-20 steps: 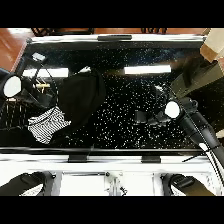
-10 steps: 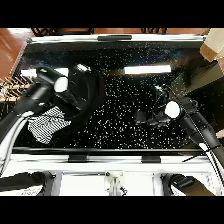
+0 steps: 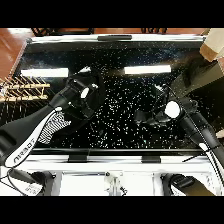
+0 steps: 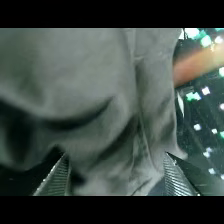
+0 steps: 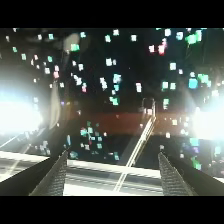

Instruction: Fold the shirts.

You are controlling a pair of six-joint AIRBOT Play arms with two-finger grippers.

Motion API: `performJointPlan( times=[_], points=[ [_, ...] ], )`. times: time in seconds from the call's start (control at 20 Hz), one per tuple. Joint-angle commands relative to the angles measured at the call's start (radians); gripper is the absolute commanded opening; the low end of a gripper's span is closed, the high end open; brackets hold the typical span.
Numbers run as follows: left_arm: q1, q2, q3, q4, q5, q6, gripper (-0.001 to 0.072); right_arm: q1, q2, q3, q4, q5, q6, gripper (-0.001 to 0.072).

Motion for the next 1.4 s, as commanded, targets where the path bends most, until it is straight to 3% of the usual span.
performJointPlan(
  times=[0.0,0.05,0.1,0.2,0.25,0.3,0.35,0.6,0.9,1.05,1.2,1.35],
  points=[
    [0.016,-0.053,0.0,0.002,-0.002,-0.003,0.0703,0.0,0.0,0.001,0.0,-0.001,-0.001,0.0675],
    [0.032,-0.056,0.0,0.002,0.002,-0.014,0.0671,0.0,0.0,0.001,0.0,-0.001,-0.001,0.0676],
    [0.047,-0.056,0.0,0.002,0.006,-0.02,0.0569,0.0,0.0,0.001,0.0,-0.002,-0.001,0.0675],
    [0.081,-0.058,0.0,0.001,0.009,-0.021,0.0453,0.0,0.0,0.001,0.0,-0.017,-0.001,0.0675],
    [0.096,-0.059,0.0,0.0,0.006,-0.019,0.0362,0.0,0.0,0.001,0.0,-0.029,-0.001,0.0675],
    [0.111,-0.059,0.001,-0.011,-0.003,-0.009,0.0181,0.0,0.0,0.001,0.0,-0.041,0.003,0.0676],
    [0.122,-0.056,0.004,-0.024,-0.026,0.0,0.0055,0.0,0.0,0.001,0.001,-0.053,0.007,0.0675],
    [0.101,0.046,0.169,-0.025,-0.085,0.03,0.0054,0.0,0.009,0.002,0.003,-0.131,0.006,0.0676],
    [-0.08,0.292,0.697,-0.083,-0.094,0.086,0.0054,-0.002,0.157,0.159,-0.082,-0.237,0.007,0.0676],
    [-0.147,0.493,0.618,-0.081,-0.136,0.084,0.0054,-0.03,0.239,0.298,-0.106,-0.231,0.01,0.0675],
    [-0.142,0.673,0.417,0.03,-0.314,-0.011,0.0052,-0.045,0.288,0.356,-0.099,-0.202,0.015,0.0675],
    [-0.139,0.835,0.164,0.111,-0.352,-0.008,0.0052,-0.04,0.254,0.355,-0.033,-0.04,0.001,0.0675]
  ],
)
